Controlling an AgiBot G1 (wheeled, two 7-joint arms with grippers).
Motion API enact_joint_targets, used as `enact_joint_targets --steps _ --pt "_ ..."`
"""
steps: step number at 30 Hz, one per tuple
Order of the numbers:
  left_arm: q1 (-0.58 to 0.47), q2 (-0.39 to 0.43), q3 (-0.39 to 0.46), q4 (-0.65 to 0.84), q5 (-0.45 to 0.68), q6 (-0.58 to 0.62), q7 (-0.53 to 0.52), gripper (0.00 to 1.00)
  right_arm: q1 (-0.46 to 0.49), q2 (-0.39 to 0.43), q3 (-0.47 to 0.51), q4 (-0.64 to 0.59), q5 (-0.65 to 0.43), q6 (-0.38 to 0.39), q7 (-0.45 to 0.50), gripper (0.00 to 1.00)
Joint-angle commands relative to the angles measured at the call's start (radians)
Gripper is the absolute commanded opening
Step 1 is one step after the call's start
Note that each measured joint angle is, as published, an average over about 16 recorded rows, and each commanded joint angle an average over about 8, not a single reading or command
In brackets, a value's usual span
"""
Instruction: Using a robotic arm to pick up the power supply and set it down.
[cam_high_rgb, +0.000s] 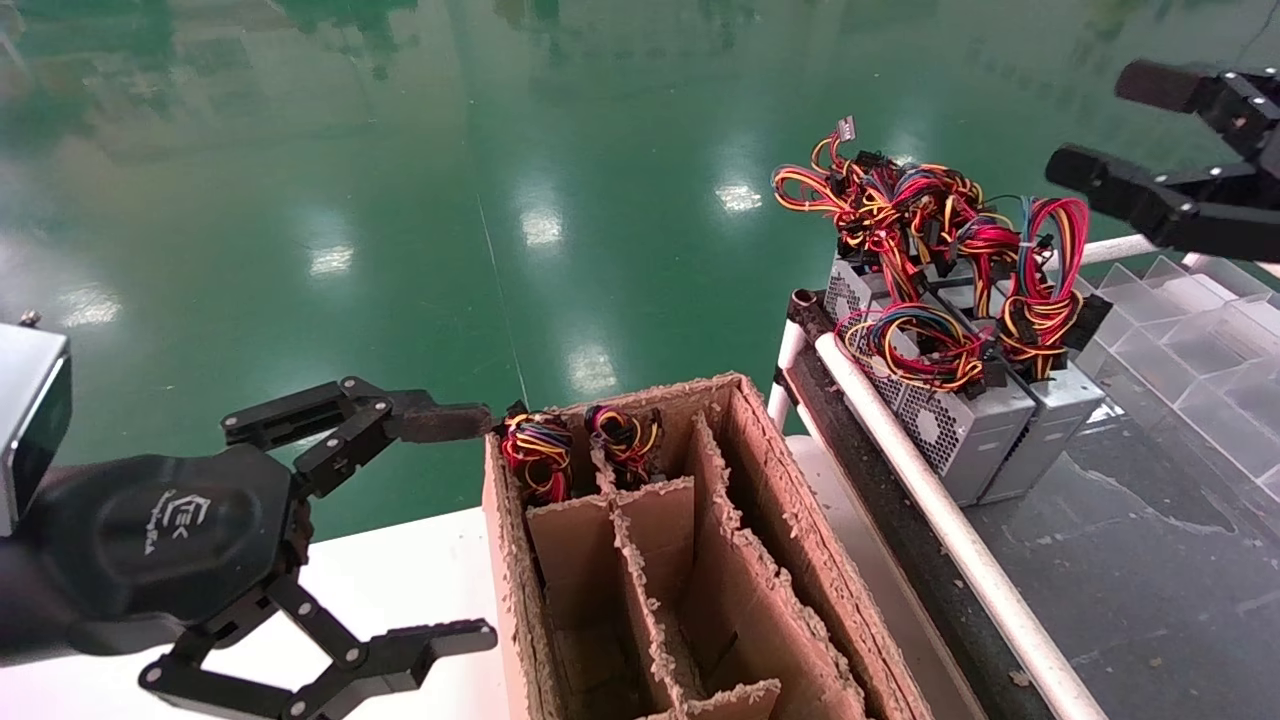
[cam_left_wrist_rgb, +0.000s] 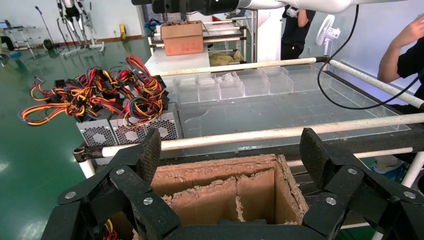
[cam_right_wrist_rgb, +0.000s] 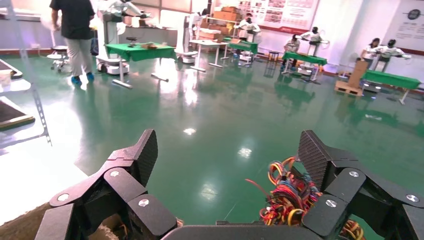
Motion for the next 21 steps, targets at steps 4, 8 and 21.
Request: enact_joint_targets --steps 4,8,21 --pt "0.000 0.000 0.000 0.000 0.000 0.000 0.000 1.00 -0.058 0.007 0.011 0.099 0.019 0.011 0.032 1.00" --pt "0.000 0.000 0.000 0.000 0.000 0.000 0.000 1.00 -0.105 0.013 0.020 0.179 0.035 0.021 0.059 1.00" --pt "0.000 0.000 0.000 0.000 0.000 0.000 0.000 1.00 -0.260 0.033 0.050 0.441 0.087 0.051 0.145 1.00"
